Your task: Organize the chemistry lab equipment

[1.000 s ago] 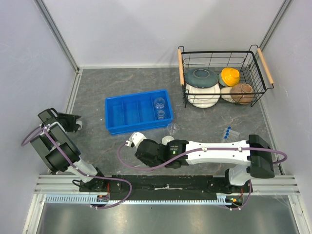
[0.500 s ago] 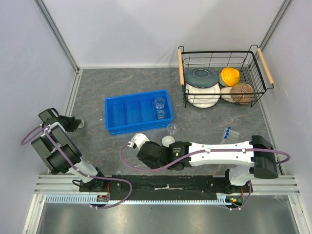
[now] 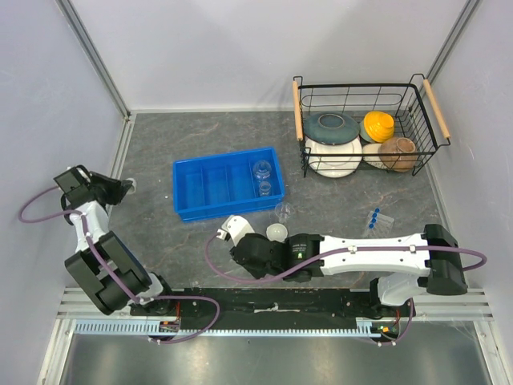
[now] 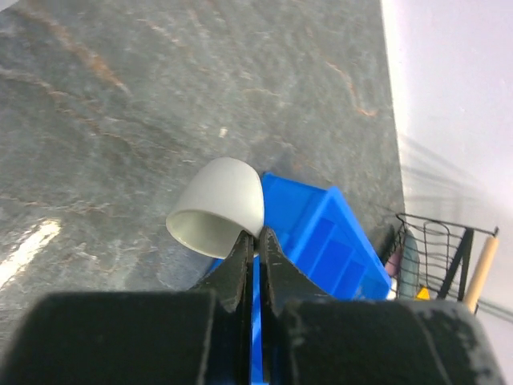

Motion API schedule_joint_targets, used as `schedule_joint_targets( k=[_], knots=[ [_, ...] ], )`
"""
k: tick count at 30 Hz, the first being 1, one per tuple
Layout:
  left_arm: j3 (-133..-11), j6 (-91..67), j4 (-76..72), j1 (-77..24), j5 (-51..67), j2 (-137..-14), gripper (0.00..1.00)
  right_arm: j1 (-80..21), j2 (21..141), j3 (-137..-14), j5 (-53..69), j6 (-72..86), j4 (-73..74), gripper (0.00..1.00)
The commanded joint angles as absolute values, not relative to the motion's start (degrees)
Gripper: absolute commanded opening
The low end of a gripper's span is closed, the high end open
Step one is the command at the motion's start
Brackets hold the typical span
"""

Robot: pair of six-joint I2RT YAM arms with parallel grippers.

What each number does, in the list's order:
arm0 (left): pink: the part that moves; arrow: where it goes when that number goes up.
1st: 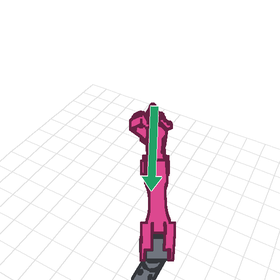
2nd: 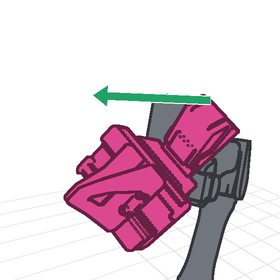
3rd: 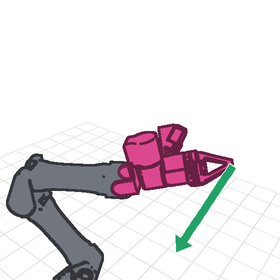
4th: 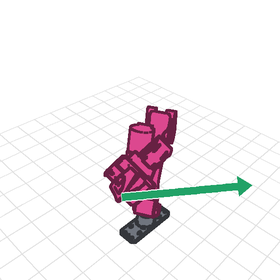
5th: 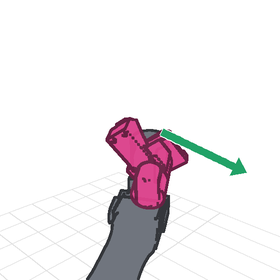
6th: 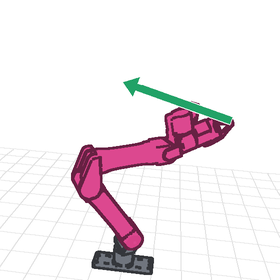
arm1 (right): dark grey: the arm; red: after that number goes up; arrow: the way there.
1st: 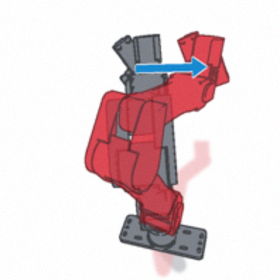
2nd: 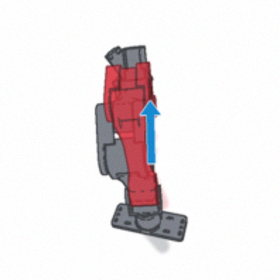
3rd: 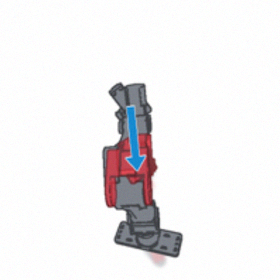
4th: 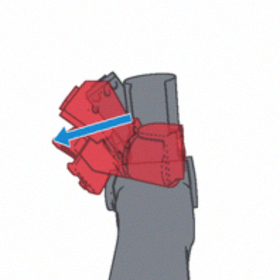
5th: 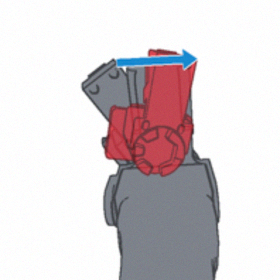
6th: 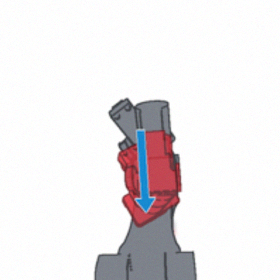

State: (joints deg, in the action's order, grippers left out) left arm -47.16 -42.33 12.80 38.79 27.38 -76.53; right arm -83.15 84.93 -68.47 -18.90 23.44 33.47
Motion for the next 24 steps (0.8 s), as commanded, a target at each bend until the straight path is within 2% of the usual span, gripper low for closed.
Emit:
schedule_joint_targets(
  k=[1, 6, 10, 11, 13, 17, 20, 24],
  knots=[
    [-53.3, -36.5, 18.8, 37.2, 34.4, -72.9, 0.02, -83.5, 81.5, -68.2, -27.0, 25.5, 33.6, 0.34],
    [-59.9, -32.4, 25.0, 30.2, 35.5, -71.2, 0.02, -81.7, 79.3, -69.4, -35.5, 27.5, 37.7, 0.33],
    [-66.3, -29.4, 31.6, 21.3, 31.8, -69.7, 0.02, -73.4, 75.0, -68.4, -35.5, 28.3, 38.5, 0.36],
    [-68.7, -29.0, 32.7, 19.9, 31.4, -69.6, 0.02, -71.6, 73.0, -67.9, -35.1, 28.3, 38.2, 0.43],
    [-71.1, -28.1, 35.4, 15.8, 29.5, -69.0, 0.02, -66.8, 71.4, -67.7, -34.5, 28.0, 37.9, 0.44],
    [-76.8, -27.3, 38.8, 7.4, 25.9, -69.4, 0.02, -60.0, 68.5, -68.3, -34.5, 27.7, 38.5, 0.70],
    [-79.3, -26.0, 41.0, -1.3, 20.6, -70.3, 0.02, -53.5, 67.0, -68.3, -31.0, 27.8, 38.5, 0.74],
    [-81.8, -23.1, 43.5, -10.1, 12.3, -73.3, 0.02, -48.8, 66.6, -68.0, -28.2, 27.2, 38.5, 0.75]
  ],
)
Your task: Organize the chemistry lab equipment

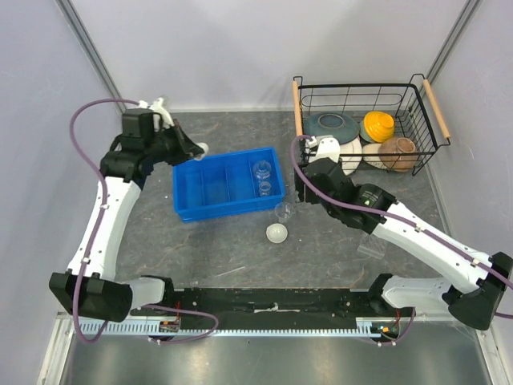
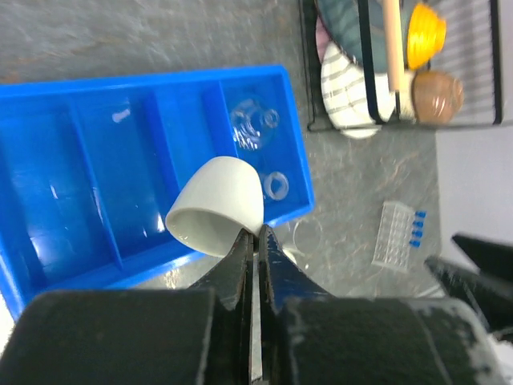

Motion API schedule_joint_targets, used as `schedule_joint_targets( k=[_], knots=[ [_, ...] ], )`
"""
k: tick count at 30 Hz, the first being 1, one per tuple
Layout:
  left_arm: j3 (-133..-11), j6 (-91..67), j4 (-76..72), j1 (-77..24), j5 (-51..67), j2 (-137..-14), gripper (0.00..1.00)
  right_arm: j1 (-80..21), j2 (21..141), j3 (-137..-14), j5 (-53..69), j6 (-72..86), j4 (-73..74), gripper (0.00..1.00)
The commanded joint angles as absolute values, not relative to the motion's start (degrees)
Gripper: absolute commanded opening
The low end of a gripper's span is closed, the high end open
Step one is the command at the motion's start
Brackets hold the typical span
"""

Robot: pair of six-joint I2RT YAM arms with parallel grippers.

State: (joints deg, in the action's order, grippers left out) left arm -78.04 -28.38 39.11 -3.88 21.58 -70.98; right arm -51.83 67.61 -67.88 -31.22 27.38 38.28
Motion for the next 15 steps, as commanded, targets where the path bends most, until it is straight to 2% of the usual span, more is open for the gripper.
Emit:
schedule_joint_targets(
  k=[1, 7, 15],
  knots=[
    [-82.1, -22.6, 44.1, -13.0, 11.0, -74.1, 0.02, -48.2, 66.7, -68.0, -28.0, 27.1, 38.5, 0.75],
    [-87.8, -17.0, 48.4, -22.8, -3.2, -84.7, 0.02, -47.8, 68.5, -67.0, -27.3, 26.8, 38.0, 0.76],
    [-96.3, -13.4, 50.0, -24.9, -12.0, -98.6, 0.02, -47.8, 70.0, -63.8, -24.3, 26.8, 33.3, 0.75]
  ],
)
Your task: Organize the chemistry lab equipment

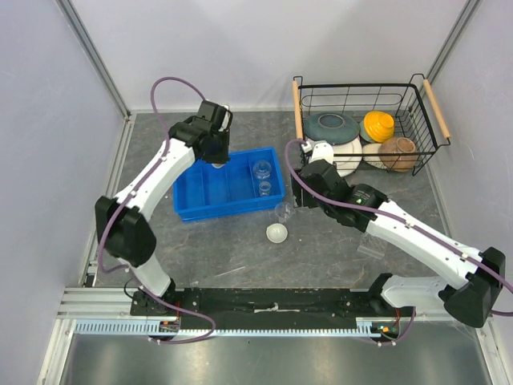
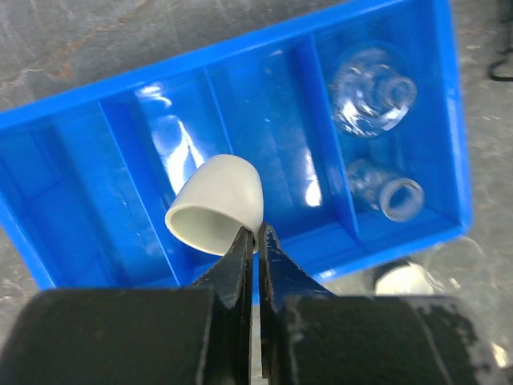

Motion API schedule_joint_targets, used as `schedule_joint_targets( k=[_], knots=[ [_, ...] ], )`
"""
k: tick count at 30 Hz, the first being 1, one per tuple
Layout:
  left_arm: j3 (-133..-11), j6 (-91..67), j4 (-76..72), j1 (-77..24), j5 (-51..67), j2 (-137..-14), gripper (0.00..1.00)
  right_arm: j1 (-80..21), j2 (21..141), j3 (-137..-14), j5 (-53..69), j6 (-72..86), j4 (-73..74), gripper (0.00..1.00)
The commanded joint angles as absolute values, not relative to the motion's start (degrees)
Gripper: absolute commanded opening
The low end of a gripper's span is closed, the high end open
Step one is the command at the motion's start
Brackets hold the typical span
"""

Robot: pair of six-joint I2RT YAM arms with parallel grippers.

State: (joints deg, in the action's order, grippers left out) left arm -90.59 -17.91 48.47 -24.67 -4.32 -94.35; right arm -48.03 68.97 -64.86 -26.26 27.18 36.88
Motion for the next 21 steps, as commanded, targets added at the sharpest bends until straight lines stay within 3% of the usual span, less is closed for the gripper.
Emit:
schedule_joint_targets(
  k=[1, 4, 21],
  knots=[
    [-96.9, -13.3, 50.0, -25.5, -12.7, -100.7, 0.02, -47.8, 70.4, -63.7, -24.0, 26.6, 33.1, 0.75],
    [-99.4, -12.2, 50.4, -26.7, -15.9, -103.6, 0.02, -47.8, 72.0, -63.5, -22.5, 26.5, 32.3, 0.74],
    [-109.3, -12.2, 49.6, -30.1, -8.2, -121.5, 0.02, -47.9, 72.3, -60.5, -20.0, 26.7, 31.6, 0.73]
  ],
)
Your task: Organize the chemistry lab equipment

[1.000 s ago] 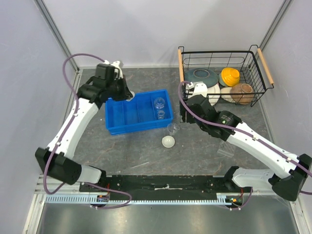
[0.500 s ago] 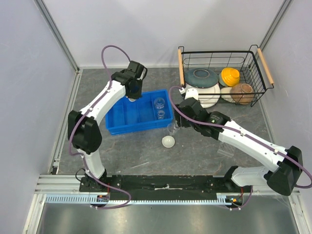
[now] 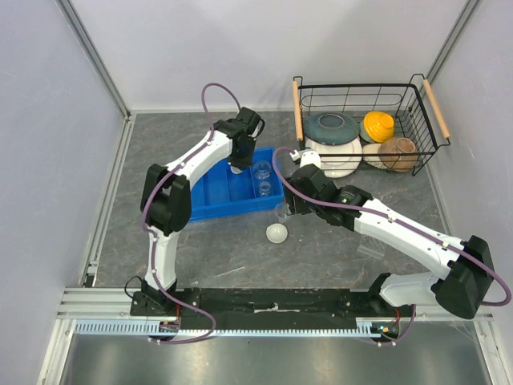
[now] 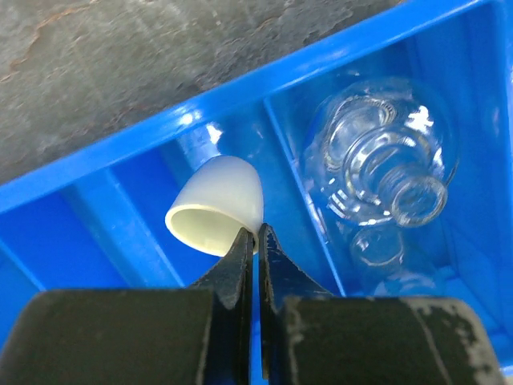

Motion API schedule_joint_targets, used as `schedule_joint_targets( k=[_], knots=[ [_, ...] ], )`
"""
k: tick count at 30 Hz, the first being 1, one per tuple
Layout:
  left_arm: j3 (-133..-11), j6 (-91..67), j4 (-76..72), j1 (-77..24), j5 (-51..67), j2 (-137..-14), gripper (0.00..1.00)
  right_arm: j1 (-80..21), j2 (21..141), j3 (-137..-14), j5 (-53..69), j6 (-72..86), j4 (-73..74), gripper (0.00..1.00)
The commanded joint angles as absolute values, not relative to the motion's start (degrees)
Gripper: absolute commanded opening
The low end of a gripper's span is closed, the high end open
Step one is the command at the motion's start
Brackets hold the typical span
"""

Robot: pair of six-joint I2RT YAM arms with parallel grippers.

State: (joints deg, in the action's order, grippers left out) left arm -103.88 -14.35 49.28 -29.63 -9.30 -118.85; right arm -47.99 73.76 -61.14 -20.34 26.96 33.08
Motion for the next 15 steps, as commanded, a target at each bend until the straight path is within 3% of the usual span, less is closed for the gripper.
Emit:
schedule_joint_targets(
  k=[1, 7, 15],
  knots=[
    [-111.2, -12.1, 50.3, -30.1, -8.3, -123.2, 0.02, -47.8, 72.1, -60.2, -20.2, 26.5, 31.6, 0.73],
    [-118.5, -11.6, 55.7, -30.1, -8.8, -128.1, 0.02, -47.9, 72.1, -59.9, -20.2, 26.1, 31.6, 0.73],
    [-119.7, -12.1, 62.2, -30.4, -10.6, -127.7, 0.02, -47.8, 72.6, -59.9, -19.3, 25.6, 31.1, 0.73]
  ],
)
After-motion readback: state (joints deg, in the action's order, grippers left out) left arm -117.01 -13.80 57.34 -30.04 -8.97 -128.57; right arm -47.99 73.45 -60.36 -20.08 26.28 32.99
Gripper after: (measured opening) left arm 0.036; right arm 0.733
